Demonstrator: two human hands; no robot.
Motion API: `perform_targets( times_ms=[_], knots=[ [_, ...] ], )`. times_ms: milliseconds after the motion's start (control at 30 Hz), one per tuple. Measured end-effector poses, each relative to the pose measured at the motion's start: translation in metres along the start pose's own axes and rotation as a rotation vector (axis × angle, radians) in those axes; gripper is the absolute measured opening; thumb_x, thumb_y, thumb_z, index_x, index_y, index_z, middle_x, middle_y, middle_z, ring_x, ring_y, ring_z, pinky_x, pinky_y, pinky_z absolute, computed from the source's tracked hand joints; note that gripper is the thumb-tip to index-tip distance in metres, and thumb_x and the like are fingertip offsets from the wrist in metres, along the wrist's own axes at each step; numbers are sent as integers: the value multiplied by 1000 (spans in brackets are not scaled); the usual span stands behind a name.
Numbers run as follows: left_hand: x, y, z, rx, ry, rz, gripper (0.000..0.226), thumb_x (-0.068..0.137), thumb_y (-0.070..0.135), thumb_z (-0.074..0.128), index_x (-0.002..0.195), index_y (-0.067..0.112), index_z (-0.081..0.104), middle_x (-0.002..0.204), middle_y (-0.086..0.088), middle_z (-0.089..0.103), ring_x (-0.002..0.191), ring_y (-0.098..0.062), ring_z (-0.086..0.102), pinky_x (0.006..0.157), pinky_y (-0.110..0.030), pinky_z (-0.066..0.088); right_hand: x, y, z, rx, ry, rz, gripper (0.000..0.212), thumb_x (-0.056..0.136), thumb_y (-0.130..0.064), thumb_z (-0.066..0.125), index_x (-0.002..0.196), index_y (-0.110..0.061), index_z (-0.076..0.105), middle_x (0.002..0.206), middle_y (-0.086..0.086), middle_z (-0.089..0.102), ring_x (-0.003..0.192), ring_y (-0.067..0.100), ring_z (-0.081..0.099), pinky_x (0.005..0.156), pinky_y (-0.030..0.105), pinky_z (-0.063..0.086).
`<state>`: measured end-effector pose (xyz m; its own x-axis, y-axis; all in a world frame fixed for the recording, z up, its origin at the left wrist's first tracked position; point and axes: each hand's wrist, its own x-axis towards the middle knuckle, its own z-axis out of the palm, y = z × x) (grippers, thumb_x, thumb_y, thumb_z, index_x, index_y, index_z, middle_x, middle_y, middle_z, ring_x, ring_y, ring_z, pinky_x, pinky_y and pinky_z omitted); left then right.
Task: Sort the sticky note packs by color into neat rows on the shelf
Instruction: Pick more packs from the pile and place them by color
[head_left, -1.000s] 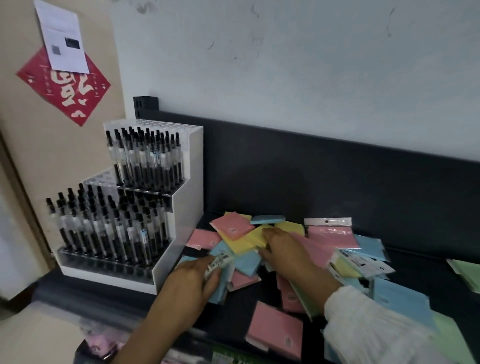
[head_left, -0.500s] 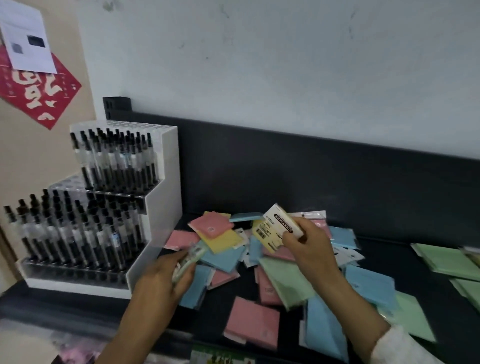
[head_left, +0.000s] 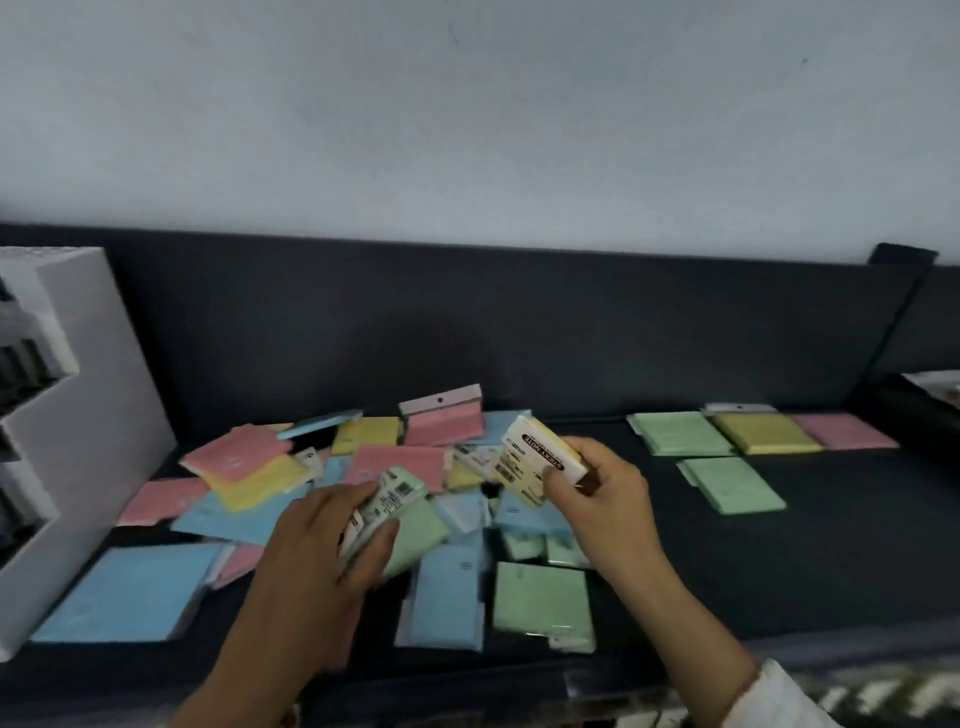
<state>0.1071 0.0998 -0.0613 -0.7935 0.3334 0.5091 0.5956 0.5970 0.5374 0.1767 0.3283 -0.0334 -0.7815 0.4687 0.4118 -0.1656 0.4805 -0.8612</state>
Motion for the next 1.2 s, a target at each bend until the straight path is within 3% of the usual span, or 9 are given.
perform_targets(
  times_ms=[300, 433, 600, 733, 867, 933, 1033, 1100, 1200],
  knots=[
    [4, 117, 91, -30, -111, 119, 54, 77, 58, 41, 114, 23, 60, 107, 11, 55, 99, -11, 50, 88, -22, 38, -2, 54, -148, -45, 133, 40, 36, 82, -4, 62, 85, -39, 63, 82, -13, 70, 76, 4, 65, 60, 19, 53],
    [0, 171, 131, -65, -89, 137, 34, 83, 36, 63, 114, 24, 60, 105, 11, 56, 99, -13, 53, 86, -24, 38, -7, 81, -218, -135, 172, 50, 28, 81, -6, 64, 99, -27, 68, 82, -14, 69, 76, 3, 64, 60, 19, 52],
    [-9, 222, 175, -119, -123, 178, 35, 86, 35, 59, 120, 28, 55, 106, 15, 48, 94, -4, 43, 82, -18, 32, -14, 111, -287, -270, 181, 16, 30, 81, -4, 64, 100, -27, 67, 84, -22, 65, 79, -9, 60, 64, 7, 46],
    [-16, 251, 202, -104, -171, 200, 38, 87, 38, 56, 124, 29, 52, 110, 15, 45, 96, -4, 39, 82, -18, 30, -22, 137, -326, -678, 124, -121, 34, 76, -4, 68, 107, -19, 68, 99, -3, 68, 86, 14, 63, 71, 31, 54],
    [-17, 270, 215, -103, -206, 228, 40, 87, 40, 54, 125, 28, 52, 110, 17, 44, 98, -3, 38, 83, -16, 30, -28, 153, -344, -1066, -110, -214, 42, 63, -17, 78, 103, -22, 70, 93, -3, 66, 79, 20, 61, 61, 31, 53],
    [-16, 278, 220, -101, -209, 232, 40, 87, 39, 55, 125, 26, 53, 109, 17, 44, 98, -3, 39, 82, -16, 31, -30, 153, -346, -1104, -169, -246, 34, 73, -39, 69, 103, -22, 69, 95, -3, 63, 81, 20, 59, 63, 33, 52],
    [-18, 284, 225, -101, -205, 233, 40, 86, 39, 59, 123, 24, 55, 109, 17, 46, 99, -4, 41, 82, -14, 31, -32, 149, -344, -1018, -316, -117, 80, 78, -77, 16, 116, -24, 62, 117, -7, 53, 104, 18, 47, 85, 34, 43],
    [-21, 286, 226, -101, -210, 244, 44, 85, 44, 59, 123, 23, 55, 109, 16, 46, 98, -5, 42, 81, -13, 31, -34, 152, -341, -1018, -340, -87, 87, 76, -76, 6, 120, -23, 59, 124, -8, 48, 108, 17, 42, 90, 32, 39],
    [-23, 289, 226, -89, -219, 226, 50, 83, 38, 64, 130, 26, 48, 111, 15, 45, 97, -7, 40, 81, -16, 33, -36, 162, -335, -1108, -256, -177, 56, 85, -55, 24, 102, -26, 69, 107, -9, 59, 89, 14, 53, 70, 27, 48]
  ],
)
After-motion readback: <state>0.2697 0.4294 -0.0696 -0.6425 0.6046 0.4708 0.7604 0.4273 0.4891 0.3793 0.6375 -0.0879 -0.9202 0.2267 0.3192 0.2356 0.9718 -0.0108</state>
